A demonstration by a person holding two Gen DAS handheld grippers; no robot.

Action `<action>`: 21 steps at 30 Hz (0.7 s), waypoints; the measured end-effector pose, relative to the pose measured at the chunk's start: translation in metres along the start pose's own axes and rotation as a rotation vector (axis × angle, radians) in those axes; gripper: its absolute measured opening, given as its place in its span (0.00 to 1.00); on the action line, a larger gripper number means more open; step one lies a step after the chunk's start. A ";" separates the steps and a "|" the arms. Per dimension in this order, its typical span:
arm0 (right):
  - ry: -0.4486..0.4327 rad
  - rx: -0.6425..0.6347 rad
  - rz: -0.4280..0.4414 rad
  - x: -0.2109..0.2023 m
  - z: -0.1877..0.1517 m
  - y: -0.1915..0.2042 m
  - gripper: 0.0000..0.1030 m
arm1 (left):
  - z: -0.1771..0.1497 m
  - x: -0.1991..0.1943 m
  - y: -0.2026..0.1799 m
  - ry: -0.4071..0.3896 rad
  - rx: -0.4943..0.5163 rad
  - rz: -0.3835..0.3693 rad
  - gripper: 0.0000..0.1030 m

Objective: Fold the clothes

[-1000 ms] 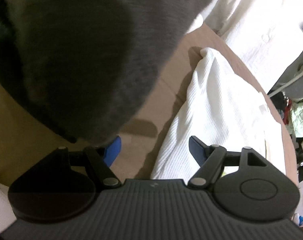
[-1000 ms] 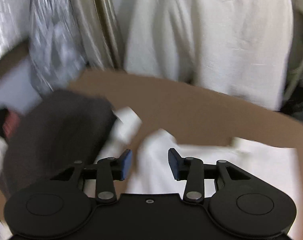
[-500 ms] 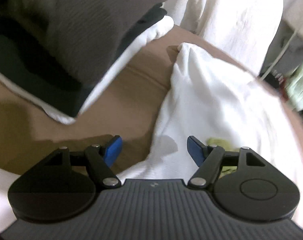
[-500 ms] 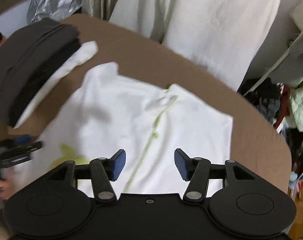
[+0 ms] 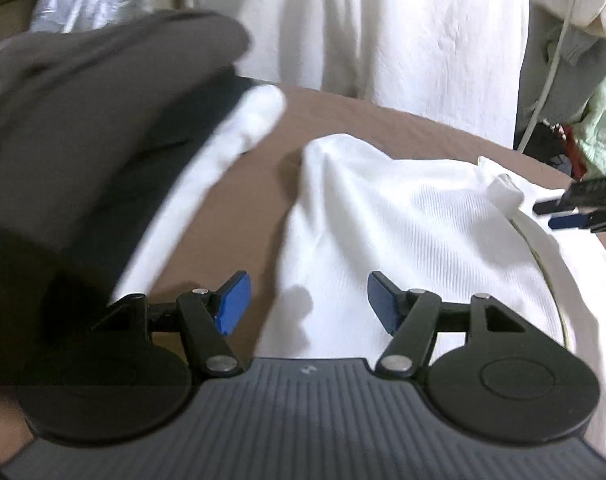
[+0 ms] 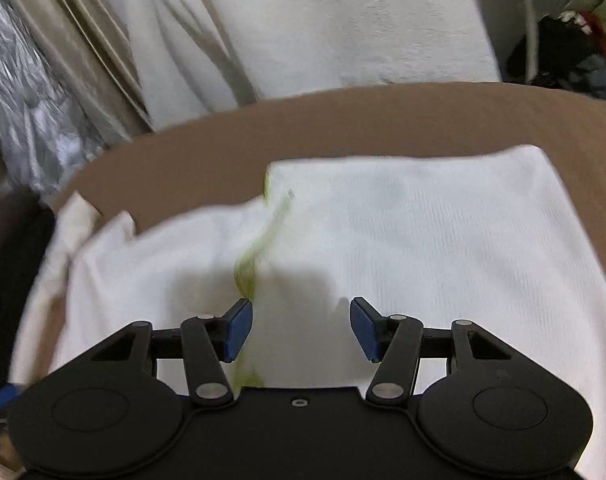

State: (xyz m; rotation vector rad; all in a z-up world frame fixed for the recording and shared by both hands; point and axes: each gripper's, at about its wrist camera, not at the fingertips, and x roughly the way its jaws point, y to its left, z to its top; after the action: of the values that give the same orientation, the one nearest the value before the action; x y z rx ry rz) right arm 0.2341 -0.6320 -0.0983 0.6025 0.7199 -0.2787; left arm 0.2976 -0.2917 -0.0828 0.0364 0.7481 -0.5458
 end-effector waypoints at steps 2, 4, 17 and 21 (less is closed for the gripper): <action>-0.006 0.029 0.067 0.005 0.011 -0.005 0.59 | 0.012 0.027 -0.012 0.015 0.000 -0.024 0.63; -0.016 0.043 0.128 0.009 0.025 -0.004 0.59 | 0.020 0.049 -0.022 0.027 0.016 -0.026 0.63; 0.336 -0.197 0.324 0.094 0.045 0.045 0.73 | 0.010 0.077 -0.003 0.087 0.024 -0.026 0.68; 0.433 -0.413 0.379 0.080 0.011 0.077 0.73 | 0.018 0.078 0.013 0.062 -0.079 -0.047 0.69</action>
State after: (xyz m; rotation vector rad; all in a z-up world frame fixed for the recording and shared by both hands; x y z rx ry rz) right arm 0.3320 -0.5800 -0.1148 0.3922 1.0253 0.3585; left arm 0.3626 -0.3204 -0.1224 -0.0373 0.8323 -0.5614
